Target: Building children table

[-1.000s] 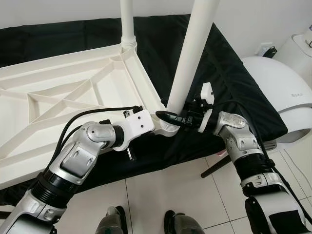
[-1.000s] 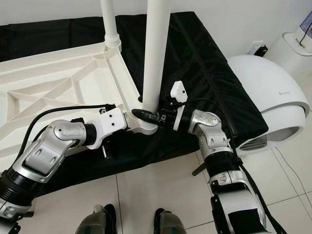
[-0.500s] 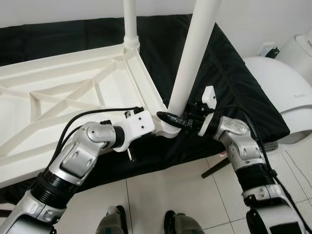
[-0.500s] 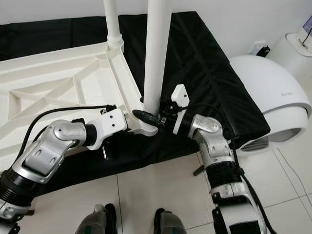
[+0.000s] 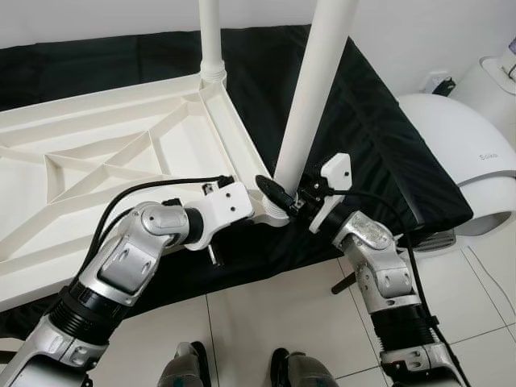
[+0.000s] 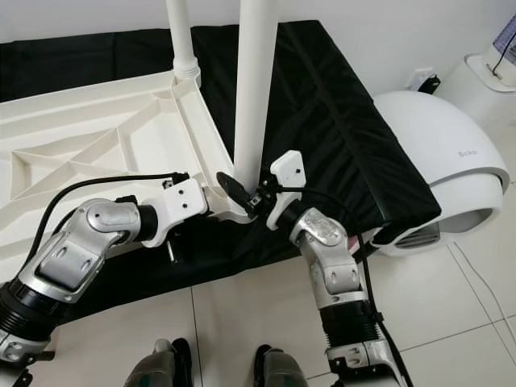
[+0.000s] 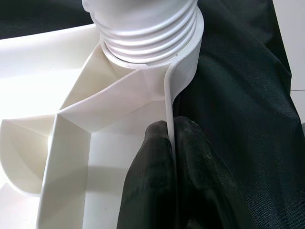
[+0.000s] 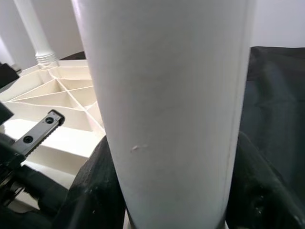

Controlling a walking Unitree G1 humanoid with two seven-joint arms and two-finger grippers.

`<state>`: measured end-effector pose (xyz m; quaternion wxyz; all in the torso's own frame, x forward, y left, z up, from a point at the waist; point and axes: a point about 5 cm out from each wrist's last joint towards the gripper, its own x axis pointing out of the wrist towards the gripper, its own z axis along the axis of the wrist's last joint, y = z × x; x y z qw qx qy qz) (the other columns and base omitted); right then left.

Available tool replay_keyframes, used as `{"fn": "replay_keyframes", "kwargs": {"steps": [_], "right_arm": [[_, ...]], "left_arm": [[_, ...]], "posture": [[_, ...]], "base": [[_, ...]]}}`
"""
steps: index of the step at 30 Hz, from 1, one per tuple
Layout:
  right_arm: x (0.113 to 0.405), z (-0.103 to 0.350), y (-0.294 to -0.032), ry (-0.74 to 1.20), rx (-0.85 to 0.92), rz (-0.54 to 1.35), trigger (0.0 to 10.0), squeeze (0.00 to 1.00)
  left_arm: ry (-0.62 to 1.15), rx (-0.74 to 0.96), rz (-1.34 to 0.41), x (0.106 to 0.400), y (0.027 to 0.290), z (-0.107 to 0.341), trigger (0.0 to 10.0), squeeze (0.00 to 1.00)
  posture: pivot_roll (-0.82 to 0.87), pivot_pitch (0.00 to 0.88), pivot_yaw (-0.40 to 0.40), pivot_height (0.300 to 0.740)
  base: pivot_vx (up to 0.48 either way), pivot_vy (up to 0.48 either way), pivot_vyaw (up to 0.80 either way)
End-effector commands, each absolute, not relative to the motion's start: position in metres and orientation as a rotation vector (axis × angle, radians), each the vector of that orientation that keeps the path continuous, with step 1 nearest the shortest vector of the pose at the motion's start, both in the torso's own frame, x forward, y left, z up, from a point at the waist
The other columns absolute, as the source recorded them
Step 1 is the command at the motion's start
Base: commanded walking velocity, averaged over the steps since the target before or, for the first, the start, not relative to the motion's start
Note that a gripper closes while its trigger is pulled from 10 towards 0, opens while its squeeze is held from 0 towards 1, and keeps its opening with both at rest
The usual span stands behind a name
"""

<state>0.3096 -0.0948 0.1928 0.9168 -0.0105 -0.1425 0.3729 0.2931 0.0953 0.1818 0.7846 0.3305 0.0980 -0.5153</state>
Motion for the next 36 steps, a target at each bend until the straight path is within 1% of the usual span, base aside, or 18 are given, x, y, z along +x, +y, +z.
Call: {"fn": "replay_keyframes", "kwargs": {"steps": [1,2,5,6,9,10,11,12,13,15,22,23,25,26,32,36], "right_arm": [[0.311,0.182,-0.097,-0.244,0.011,0.672,0.0,0.00],[0.309,0.181,-0.092,-0.250,0.018,0.608,0.0,0.00],[0.308,0.180,-0.088,-0.251,0.028,0.554,0.0,0.00],[0.307,0.179,-0.085,-0.246,0.043,0.490,0.0,0.00],[0.306,0.177,-0.081,-0.242,0.052,0.438,0.0,0.00],[0.304,0.175,-0.074,-0.227,0.061,0.381,0.0,0.00],[0.304,0.175,-0.074,-0.227,0.061,0.381,0.0,0.00],[0.303,0.173,-0.071,-0.221,0.045,0.325,0.0,0.00],[0.303,0.173,-0.071,-0.221,0.045,0.325,0.0,0.00],[0.299,0.171,-0.065,-0.201,0.047,0.260,0.0,0.00],[0.298,0.172,-0.066,-0.200,0.031,0.229,0.0,0.00],[0.299,0.172,-0.067,-0.191,0.028,0.221,10.0,0.00],[0.300,0.172,-0.068,-0.187,0.027,0.216,10.0,0.00],[0.299,0.172,-0.069,-0.188,0.029,0.210,10.0,1.00],[0.301,0.175,-0.075,-0.199,0.028,0.221,10.0,1.00],[0.301,0.175,-0.078,-0.200,0.043,0.274,10.0,1.00]], "left_arm": [[0.306,0.712,-1.132,0.288,0.095,0.160,10.0,0.00],[0.306,0.711,-1.132,0.288,0.095,0.160,10.0,0.00],[0.306,0.711,-1.133,0.288,0.095,0.160,10.0,0.00],[0.307,0.710,-1.132,0.288,0.095,0.160,10.0,0.00],[0.307,0.710,-1.132,0.288,0.095,0.160,10.0,0.00],[0.307,0.709,-1.132,0.287,0.095,0.160,10.0,0.00],[0.307,0.709,-1.132,0.287,0.095,0.160,10.0,0.00],[0.307,0.710,-1.131,0.287,0.095,0.160,10.0,0.00],[0.307,0.710,-1.131,0.287,0.095,0.160,10.0,0.00],[0.306,0.711,-1.127,0.288,0.096,0.161,10.0,0.00],[0.307,0.711,-1.124,0.288,0.097,0.161,10.0,0.00],[0.305,0.711,-1.125,0.288,0.096,0.161,10.0,0.00],[0.303,0.711,-1.125,0.289,0.095,0.161,10.0,0.00],[0.303,0.711,-1.125,0.289,0.095,0.161,10.0,0.00],[0.303,0.710,-1.123,0.289,0.095,0.160,10.0,0.00],[0.302,0.711,-1.121,0.289,0.095,0.160,10.0,0.00]], "posture": [[0.00,0.206,-0.027,0.740],[0.00,0.210,-0.028,0.740],[0.00,0.210,-0.028,0.740],[0.00,0.212,-0.029,0.740],[0.00,0.211,-0.028,0.740],[0.00,0.211,-0.029,0.740],[0.00,0.211,-0.029,0.740],[0.00,0.211,-0.030,0.740],[0.00,0.211,-0.030,0.740],[0.01,0.209,-0.035,0.740],[0.00,0.209,-0.033,0.740],[0.00,0.209,-0.035,0.740],[0.00,0.208,-0.035,0.740],[0.00,0.207,-0.035,0.740],[0.00,0.203,-0.037,0.740],[0.00,0.198,-0.039,0.740]], "base": [[0.000,0.000,0.00],[0.000,0.000,0.00],[0.000,0.000,0.00],[0.000,0.000,0.00],[0.000,0.000,0.00],[0.000,0.000,0.00],[0.000,0.000,0.00],[0.000,0.000,0.00],[0.000,0.000,0.00],[0.000,0.000,0.00],[0.000,0.000,0.00],[0.000,0.000,0.00],[0.000,0.000,0.00],[0.000,0.000,0.00],[0.000,0.000,0.00],[0.000,0.000,0.00]]}}
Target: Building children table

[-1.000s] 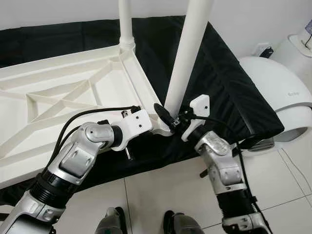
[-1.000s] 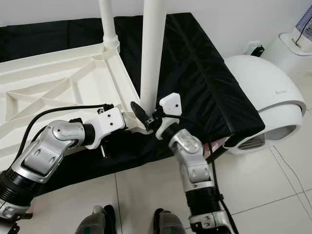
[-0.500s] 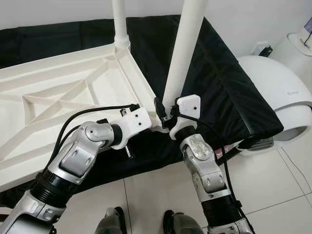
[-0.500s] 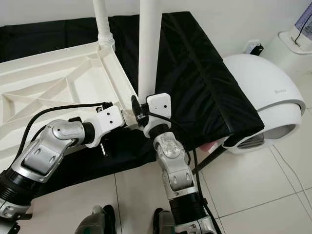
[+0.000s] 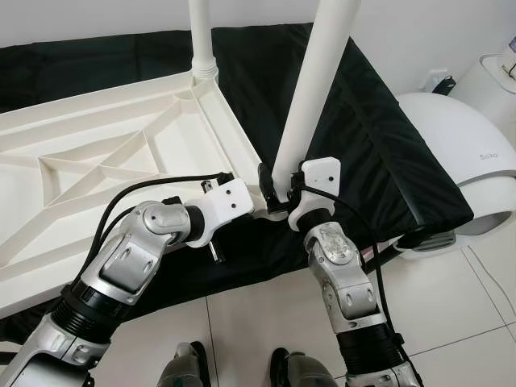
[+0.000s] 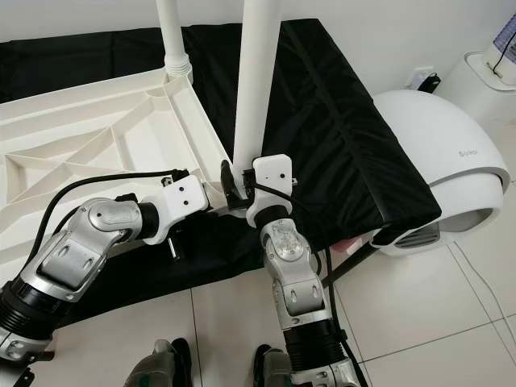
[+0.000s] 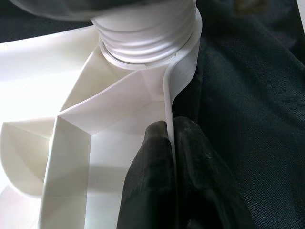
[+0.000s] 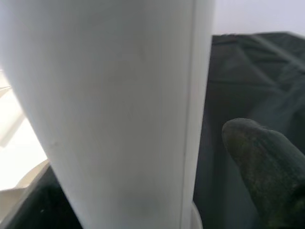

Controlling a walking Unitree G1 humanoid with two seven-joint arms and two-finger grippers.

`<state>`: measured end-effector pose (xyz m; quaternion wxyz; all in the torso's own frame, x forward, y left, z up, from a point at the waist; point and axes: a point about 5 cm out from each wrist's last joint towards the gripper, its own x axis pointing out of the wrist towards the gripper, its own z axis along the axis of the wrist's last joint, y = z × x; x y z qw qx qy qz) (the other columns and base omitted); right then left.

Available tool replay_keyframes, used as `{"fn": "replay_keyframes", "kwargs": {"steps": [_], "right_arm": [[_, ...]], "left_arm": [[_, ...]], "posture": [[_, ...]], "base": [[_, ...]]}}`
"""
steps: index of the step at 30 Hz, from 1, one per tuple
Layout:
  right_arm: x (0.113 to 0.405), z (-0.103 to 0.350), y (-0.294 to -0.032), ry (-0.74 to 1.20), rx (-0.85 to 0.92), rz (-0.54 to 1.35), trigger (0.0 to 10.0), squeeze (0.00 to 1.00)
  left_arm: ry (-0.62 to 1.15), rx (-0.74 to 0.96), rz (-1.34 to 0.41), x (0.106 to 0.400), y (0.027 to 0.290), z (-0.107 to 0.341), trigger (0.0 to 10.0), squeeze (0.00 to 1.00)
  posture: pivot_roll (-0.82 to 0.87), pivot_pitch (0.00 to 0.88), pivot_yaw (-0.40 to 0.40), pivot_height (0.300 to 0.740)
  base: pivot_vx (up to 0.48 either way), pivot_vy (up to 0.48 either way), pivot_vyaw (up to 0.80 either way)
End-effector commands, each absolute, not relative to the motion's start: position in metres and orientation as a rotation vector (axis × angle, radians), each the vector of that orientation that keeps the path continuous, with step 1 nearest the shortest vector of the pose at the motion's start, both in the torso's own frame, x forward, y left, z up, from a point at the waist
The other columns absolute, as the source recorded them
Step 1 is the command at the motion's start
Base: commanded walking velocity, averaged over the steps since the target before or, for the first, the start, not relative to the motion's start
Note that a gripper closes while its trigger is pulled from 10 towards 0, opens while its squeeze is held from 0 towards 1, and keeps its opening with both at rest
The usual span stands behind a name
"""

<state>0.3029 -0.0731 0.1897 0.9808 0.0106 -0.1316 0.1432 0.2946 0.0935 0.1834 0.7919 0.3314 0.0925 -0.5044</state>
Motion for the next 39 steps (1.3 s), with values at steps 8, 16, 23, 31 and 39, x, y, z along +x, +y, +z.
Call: {"fn": "replay_keyframes", "kwargs": {"steps": [8,16,23,31,39], "right_arm": [[0.302,0.172,-0.098,-0.209,0.006,0.475,10.0,1.00],[0.318,0.179,-0.123,-0.228,-0.102,0.646,10.0,1.00],[0.327,0.191,-0.124,-0.234,-0.086,0.865,10.0,0.00],[0.339,0.210,-0.123,-0.239,-0.085,1.085,10.0,0.00],[0.343,0.211,-0.120,-0.216,-0.135,1.196,10.0,0.00]], "left_arm": [[0.298,0.714,-1.119,0.290,0.095,0.161,10.0,0.00],[0.294,0.716,-1.125,0.291,0.093,0.161,10.0,0.00],[0.291,0.719,-1.123,0.292,0.094,0.162,10.0,0.00],[0.297,0.721,-1.120,0.291,0.097,0.163,10.0,0.00],[0.298,0.721,-1.122,0.291,0.096,0.163,10.0,0.00]], "posture": [[-0.01,0.192,-0.039,0.740],[-0.01,0.188,-0.033,0.740],[0.00,0.194,-0.024,0.740],[0.01,0.199,-0.020,0.740],[0.01,0.200,-0.017,0.740]], "base": [[0.000,0.000,0.00],[0.000,0.000,0.00],[0.000,0.000,0.00],[0.000,0.000,0.00],[0.000,0.000,0.00]]}}
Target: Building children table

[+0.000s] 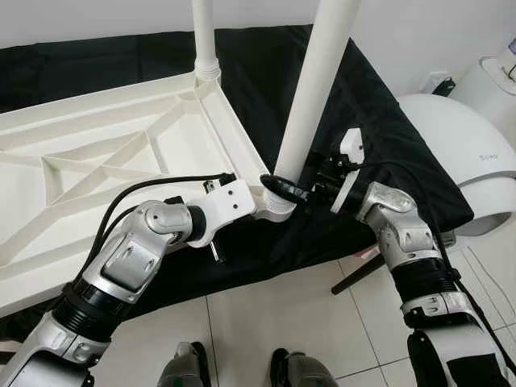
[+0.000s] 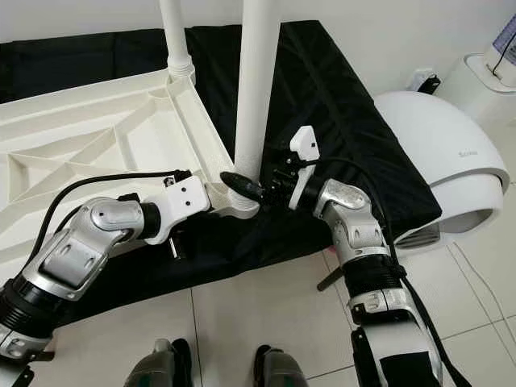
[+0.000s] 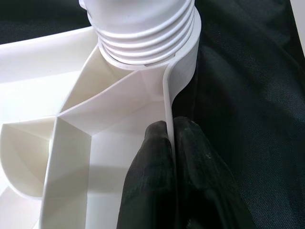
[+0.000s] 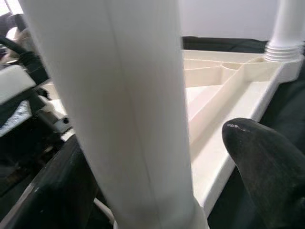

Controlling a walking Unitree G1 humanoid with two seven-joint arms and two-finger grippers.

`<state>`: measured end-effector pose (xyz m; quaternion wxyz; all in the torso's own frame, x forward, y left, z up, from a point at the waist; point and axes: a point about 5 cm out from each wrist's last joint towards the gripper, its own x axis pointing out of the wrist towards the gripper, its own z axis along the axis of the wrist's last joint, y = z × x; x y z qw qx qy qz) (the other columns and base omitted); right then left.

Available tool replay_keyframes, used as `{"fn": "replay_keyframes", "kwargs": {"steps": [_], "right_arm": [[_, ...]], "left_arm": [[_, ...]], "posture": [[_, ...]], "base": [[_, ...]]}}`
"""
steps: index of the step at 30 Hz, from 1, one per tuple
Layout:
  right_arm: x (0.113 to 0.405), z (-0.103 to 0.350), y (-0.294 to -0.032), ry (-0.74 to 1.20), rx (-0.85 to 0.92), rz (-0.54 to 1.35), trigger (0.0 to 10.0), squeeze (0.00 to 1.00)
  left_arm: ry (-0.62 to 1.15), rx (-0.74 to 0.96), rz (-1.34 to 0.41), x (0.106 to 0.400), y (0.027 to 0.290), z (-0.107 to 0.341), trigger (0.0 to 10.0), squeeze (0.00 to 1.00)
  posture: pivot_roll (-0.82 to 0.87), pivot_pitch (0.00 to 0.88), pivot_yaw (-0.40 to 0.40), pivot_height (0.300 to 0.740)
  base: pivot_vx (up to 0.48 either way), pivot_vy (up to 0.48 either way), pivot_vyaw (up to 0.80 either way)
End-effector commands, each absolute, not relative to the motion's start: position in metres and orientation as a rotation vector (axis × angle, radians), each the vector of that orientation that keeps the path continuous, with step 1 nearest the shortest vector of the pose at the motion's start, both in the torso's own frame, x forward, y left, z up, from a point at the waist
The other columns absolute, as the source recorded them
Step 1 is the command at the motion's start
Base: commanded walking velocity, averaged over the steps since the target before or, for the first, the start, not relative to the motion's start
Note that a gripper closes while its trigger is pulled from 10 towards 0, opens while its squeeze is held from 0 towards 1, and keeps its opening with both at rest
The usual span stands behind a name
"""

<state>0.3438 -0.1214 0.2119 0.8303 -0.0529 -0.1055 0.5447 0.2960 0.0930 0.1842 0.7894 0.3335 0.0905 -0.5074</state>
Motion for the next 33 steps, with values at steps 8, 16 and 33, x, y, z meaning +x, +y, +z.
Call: {"fn": "replay_keyframes", "kwargs": {"steps": [8,16,33], "right_arm": [[0.342,0.205,-0.121,-0.189,-0.144,1.253,10.0,0.00],[0.345,0.209,-0.126,-0.185,-0.162,1.275,0.0,0.00],[0.331,0.204,-0.124,-0.249,-0.110,1.100,0.0,0.00]], "left_arm": [[0.298,0.720,-1.125,0.291,0.096,0.162,10.0,0.00],[0.295,0.723,-1.123,0.292,0.096,0.163,10.0,0.00],[0.285,0.722,-1.107,0.294,0.095,0.164,10.0,0.00]], "posture": [[0.01,0.199,-0.018,0.740],[0.00,0.193,-0.024,0.740],[0.00,0.163,-0.039,0.740]], "base": [[0.000,0.000,0.00],[0.000,0.000,0.00],[0.000,0.000,0.00]]}}
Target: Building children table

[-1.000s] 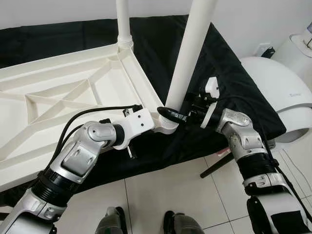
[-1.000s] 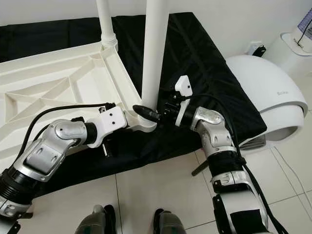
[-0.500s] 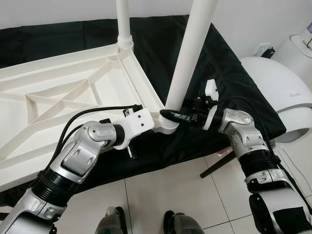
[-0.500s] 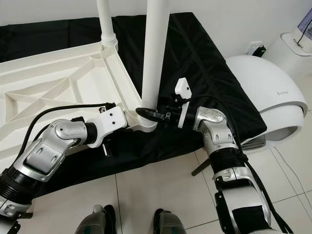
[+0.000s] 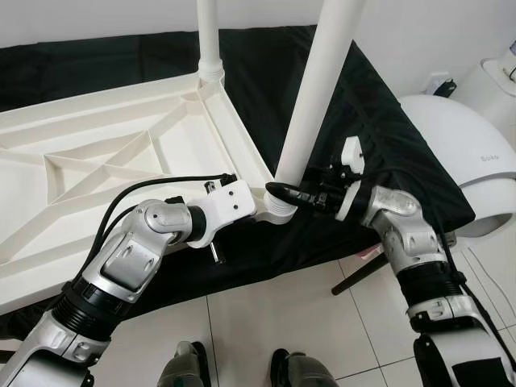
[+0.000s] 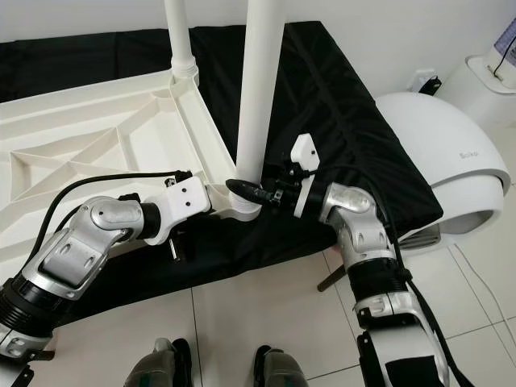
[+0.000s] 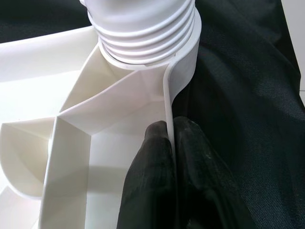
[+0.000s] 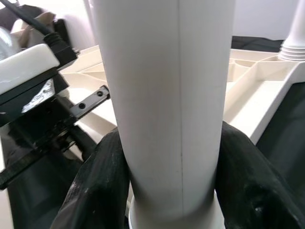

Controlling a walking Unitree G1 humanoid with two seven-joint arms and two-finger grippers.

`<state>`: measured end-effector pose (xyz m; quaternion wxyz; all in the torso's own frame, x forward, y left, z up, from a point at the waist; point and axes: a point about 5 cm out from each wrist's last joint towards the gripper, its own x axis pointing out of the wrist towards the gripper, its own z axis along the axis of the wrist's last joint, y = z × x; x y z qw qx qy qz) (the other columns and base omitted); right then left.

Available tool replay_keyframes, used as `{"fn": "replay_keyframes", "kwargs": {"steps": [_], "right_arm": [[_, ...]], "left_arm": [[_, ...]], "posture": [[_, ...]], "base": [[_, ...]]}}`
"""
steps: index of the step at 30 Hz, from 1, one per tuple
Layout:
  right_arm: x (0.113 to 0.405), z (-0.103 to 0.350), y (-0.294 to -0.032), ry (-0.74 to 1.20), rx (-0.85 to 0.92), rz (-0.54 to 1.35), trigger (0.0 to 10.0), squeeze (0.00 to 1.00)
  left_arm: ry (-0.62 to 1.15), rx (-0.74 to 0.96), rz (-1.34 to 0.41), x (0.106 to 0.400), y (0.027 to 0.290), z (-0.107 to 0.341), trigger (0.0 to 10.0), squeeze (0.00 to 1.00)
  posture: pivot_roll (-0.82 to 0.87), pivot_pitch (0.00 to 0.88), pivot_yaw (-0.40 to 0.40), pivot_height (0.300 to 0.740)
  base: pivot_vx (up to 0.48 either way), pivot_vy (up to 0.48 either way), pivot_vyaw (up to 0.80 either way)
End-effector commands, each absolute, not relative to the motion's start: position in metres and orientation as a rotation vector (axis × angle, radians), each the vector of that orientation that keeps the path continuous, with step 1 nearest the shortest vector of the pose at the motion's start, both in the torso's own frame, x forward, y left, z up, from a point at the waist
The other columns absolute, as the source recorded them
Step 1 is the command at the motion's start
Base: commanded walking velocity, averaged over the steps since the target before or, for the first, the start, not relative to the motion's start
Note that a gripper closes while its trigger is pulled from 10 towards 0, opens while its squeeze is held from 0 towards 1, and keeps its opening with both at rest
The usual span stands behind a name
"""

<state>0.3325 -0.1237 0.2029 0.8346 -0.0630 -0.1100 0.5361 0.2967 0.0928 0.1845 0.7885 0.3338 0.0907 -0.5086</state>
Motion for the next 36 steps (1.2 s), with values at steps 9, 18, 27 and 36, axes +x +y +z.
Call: {"fn": "replay_keyframes", "kwargs": {"steps": [9,18,27,36], "right_arm": [[0.323,0.196,-0.122,-0.265,-0.090,0.954,0.0,0.00],[0.316,0.192,-0.114,-0.270,-0.053,0.739,0.0,0.00],[0.313,0.190,-0.109,-0.287,-0.047,0.560,0.0,0.00],[0.309,0.187,-0.101,-0.269,-0.046,0.269,0.0,0.00]], "left_arm": [[0.275,0.722,-1.092,0.298,0.097,0.166,10.0,0.00],[0.271,0.714,-1.082,0.299,0.097,0.165,10.0,0.00],[0.268,0.709,-1.072,0.303,0.099,0.165,10.0,0.00],[0.264,0.713,-1.075,0.304,0.099,0.167,10.0,0.00]], "posture": [[-0.01,0.137,-0.034,0.740],[-0.02,0.122,-0.032,0.740],[-0.03,0.102,-0.023,0.740],[-0.03,0.096,-0.008,0.740]], "base": [[0.000,0.000,0.00],[0.000,0.000,0.00],[0.000,0.000,0.00],[0.000,0.000,0.00]]}}
